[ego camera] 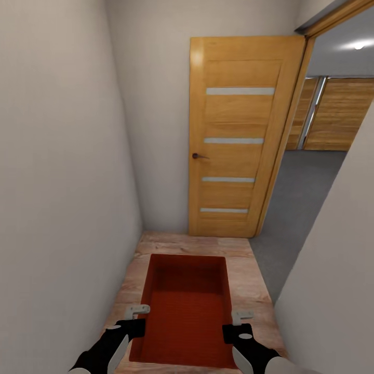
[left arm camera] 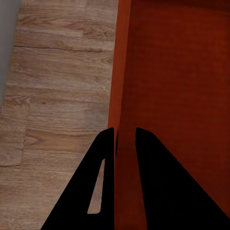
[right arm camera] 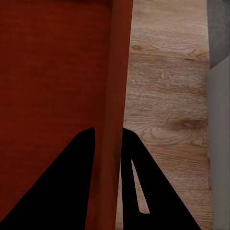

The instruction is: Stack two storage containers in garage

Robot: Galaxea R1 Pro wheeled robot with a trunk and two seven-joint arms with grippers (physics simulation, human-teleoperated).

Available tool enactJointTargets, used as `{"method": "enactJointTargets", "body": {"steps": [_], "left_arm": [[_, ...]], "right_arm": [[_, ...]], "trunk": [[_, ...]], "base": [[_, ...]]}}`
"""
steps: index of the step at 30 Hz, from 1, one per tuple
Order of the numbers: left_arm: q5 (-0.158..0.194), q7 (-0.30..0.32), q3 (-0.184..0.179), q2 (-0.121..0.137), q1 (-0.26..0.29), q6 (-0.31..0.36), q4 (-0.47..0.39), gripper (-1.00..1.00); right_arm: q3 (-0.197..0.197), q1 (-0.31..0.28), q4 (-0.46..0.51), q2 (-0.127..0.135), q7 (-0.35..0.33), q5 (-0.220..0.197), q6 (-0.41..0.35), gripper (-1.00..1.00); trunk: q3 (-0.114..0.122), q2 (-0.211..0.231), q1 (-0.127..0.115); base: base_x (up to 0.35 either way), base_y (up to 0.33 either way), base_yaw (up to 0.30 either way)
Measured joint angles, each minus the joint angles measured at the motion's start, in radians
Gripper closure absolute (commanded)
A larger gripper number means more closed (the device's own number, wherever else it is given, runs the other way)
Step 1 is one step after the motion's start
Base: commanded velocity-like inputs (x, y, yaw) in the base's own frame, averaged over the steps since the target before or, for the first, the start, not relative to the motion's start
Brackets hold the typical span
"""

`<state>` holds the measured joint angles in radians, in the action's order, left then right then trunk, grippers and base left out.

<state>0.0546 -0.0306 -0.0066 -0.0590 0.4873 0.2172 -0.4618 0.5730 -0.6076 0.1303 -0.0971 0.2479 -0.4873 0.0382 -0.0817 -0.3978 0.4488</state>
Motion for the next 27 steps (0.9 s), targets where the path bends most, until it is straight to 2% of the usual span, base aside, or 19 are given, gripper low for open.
{"method": "enactJointTargets", "body": {"steps": [27], "left_arm": [[0.0,0.0,0.0,0.0,0.0,0.0,0.0,1.0]], "right_arm": [[0.0,0.0,-0.001,0.0,0.0,0.0,0.001,1.0]], "trunk": [[0.0,0.0,0.0]], "base": [[0.324,0.0,0.0]]}}
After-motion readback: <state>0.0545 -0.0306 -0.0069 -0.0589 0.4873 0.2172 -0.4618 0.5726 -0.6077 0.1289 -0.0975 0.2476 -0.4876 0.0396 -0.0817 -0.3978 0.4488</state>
